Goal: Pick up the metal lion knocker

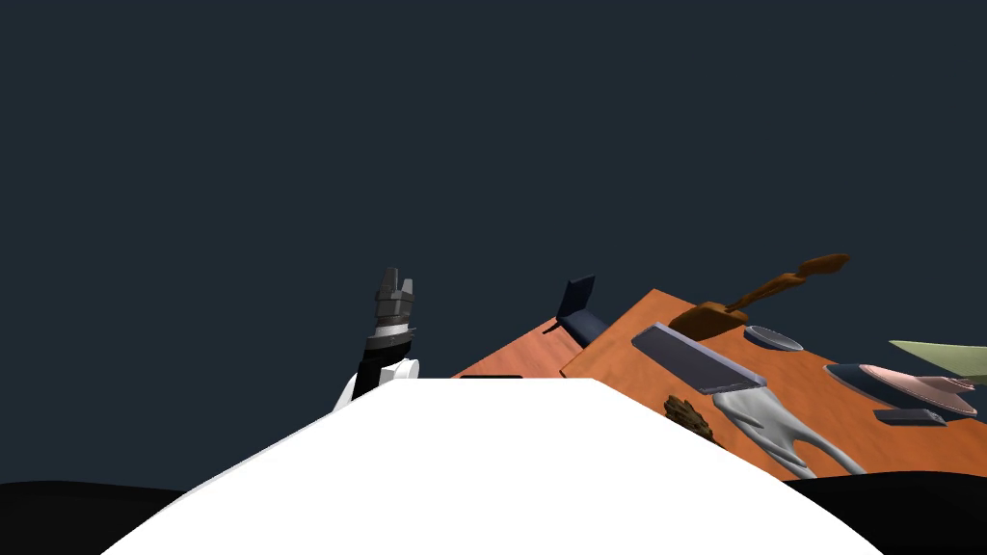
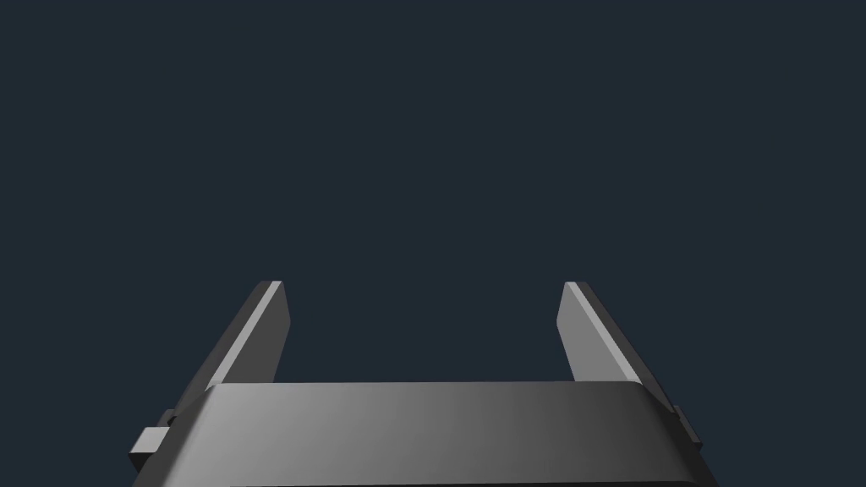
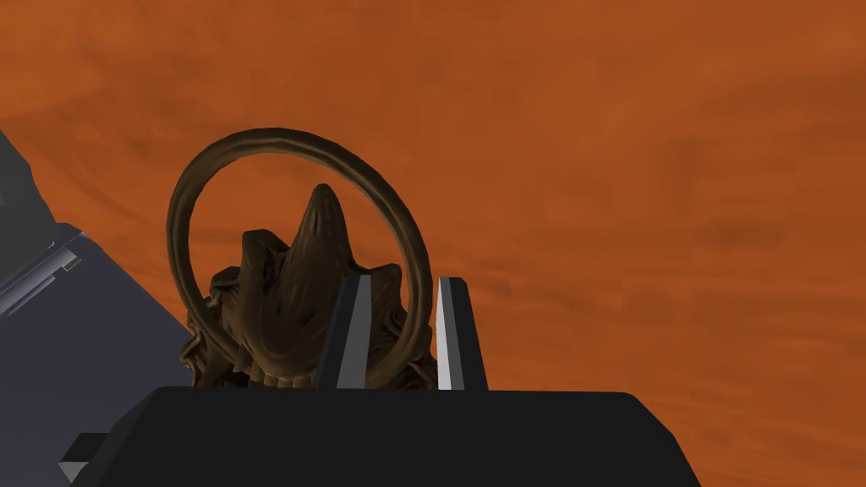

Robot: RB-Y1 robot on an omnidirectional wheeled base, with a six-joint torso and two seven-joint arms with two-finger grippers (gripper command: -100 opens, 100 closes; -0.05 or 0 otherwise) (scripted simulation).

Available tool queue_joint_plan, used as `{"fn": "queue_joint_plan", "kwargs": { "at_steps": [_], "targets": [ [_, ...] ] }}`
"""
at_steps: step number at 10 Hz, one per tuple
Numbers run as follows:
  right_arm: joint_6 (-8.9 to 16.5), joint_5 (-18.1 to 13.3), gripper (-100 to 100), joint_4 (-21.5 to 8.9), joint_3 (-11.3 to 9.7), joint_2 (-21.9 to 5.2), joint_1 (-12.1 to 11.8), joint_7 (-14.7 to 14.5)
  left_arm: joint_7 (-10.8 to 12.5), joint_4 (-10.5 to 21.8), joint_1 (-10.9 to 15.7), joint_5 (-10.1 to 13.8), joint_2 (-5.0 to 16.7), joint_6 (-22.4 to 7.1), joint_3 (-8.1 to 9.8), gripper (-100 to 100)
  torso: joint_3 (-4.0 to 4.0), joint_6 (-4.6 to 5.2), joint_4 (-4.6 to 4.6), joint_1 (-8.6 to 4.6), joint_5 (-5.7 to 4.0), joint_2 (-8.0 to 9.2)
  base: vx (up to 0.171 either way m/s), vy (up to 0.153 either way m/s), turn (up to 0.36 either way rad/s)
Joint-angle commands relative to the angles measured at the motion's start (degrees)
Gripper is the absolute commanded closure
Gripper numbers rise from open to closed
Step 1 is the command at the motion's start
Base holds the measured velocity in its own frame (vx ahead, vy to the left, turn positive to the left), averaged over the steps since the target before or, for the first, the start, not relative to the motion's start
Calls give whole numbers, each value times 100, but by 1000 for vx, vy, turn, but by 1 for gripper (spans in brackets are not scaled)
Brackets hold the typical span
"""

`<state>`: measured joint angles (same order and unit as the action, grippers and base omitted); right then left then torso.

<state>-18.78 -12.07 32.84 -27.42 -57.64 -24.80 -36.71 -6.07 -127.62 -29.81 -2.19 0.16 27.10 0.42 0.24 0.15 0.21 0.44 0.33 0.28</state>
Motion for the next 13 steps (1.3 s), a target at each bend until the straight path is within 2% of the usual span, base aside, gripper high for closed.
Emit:
{"fn": "queue_joint_plan", "kwargs": {
  "at_steps": [1,2,3,5,6,7,9,10,11,13],
  "targets": [
    [-20,-255,100,-36,12,10,17,10,0,0,0,0,0,0,0,0,0,0,0,0,0,0,0,0,0],
    [-186,-443,100,-233,293,97,35,304,0,0,0,0,0,0,0,0,-1,-1,-1,-3,0,-1,-3,16,15],
    [-186,-617,100,-233,378,97,35,337,0,0,0,0,0,0,0,0,-1,-2,-1,2,4,-1,-5,21,10],
    [-186,-918,100,-233,378,97,35,337,0,0,0,0,0,0,0,0,-3,0,-3,6,5,-2,-1,6,0],
    [-351,-1113,100,-429,657,184,52,629,0,0,0,0,0,0,0,0,-4,-1,-4,4,6,-4,-2,17,17],
    [-351,-1286,100,-429,744,184,52,664,0,0,0,0,0,0,0,0,-4,-1,-5,9,8,-4,-5,22,7],
    [-351,-1581,100,-429,744,184,52,664,0,0,0,0,0,0,0,0,-5,-1,-6,11,11,-5,-1,6,-2],
    [-516,-1775,100,-626,1028,271,70,951,0,0,0,0,0,0,0,0,-7,-2,-7,9,12,-6,0,17,18],
    [-516,-1949,100,-626,1110,271,70,991,0,0,0,0,0,0,0,0,-8,-4,-8,15,14,-8,-4,21,9],
    [-516,-2243,100,-626,1110,271,70,991,0,0,0,0,0,0,0,0,-8,-3,-9,18,17,-7,-2,6,-2]
  ]
}}
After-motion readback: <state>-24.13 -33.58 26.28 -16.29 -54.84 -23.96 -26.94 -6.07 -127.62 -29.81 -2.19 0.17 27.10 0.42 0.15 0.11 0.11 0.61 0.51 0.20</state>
